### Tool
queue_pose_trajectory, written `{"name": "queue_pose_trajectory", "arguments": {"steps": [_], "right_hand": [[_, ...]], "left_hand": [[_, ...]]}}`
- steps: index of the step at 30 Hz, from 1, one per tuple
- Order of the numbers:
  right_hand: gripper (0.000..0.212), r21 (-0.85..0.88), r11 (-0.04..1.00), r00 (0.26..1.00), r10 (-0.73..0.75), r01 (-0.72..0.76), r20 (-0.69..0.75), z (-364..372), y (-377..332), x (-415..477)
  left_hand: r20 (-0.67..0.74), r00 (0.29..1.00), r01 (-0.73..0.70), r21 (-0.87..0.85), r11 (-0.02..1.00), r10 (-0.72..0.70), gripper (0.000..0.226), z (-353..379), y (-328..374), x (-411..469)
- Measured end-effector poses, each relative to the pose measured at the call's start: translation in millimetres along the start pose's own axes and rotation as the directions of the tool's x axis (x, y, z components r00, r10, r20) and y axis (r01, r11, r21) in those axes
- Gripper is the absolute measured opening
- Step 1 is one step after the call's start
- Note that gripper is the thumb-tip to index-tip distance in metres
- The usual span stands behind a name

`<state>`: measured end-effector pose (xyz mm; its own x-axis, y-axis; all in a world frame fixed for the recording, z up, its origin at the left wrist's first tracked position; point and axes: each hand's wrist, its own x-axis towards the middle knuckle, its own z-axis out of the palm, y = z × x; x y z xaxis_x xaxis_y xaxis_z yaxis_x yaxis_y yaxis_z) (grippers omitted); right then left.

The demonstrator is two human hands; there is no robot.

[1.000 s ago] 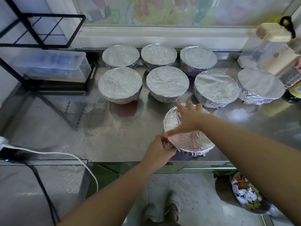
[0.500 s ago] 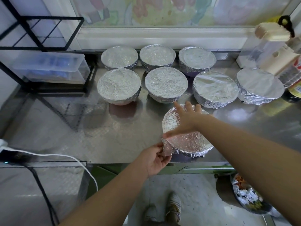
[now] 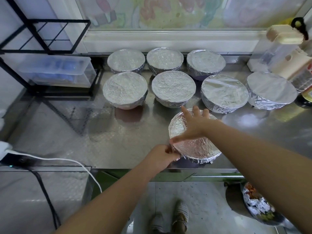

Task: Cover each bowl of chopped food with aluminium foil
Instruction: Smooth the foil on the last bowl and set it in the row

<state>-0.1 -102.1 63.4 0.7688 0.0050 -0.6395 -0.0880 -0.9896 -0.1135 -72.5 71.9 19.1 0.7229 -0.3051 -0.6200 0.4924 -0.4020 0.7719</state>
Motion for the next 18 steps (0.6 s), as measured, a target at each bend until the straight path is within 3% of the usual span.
{"name": "queue_pose_trajectory", "arguments": {"steps": [4, 7, 10, 18], "right_hand": [[0.166, 0.002, 1.000, 1.000, -0.002, 0.002, 0.001, 0, 0, 0], [0.165, 0.001, 1.000, 1.000, 0.000, 0.000, -0.001, 0, 0, -1], [0.163, -0.002, 1.000, 1.000, -0.001, 0.001, -0.004, 0, -1, -2], [0.159, -0.016, 1.000, 1.000, 0.016, -0.016, -0.006, -1, -4, -6]], "left_hand": [[-0.101, 0.992, -0.045, 0.272, 0.961, 0.075, 0.023, 2, -1, 0], [-0.088, 0.996, 0.010, 0.019, 1.000, -0.008, 0.008, 6, 3, 1], [-0.088, 0.989, 0.094, -0.218, 0.972, -0.115, 0.008, 10, 8, 2], [0.105, 0.947, 0.308, -0.569, 0.763, -0.304, 0.019, 3, 19, -6]]}}
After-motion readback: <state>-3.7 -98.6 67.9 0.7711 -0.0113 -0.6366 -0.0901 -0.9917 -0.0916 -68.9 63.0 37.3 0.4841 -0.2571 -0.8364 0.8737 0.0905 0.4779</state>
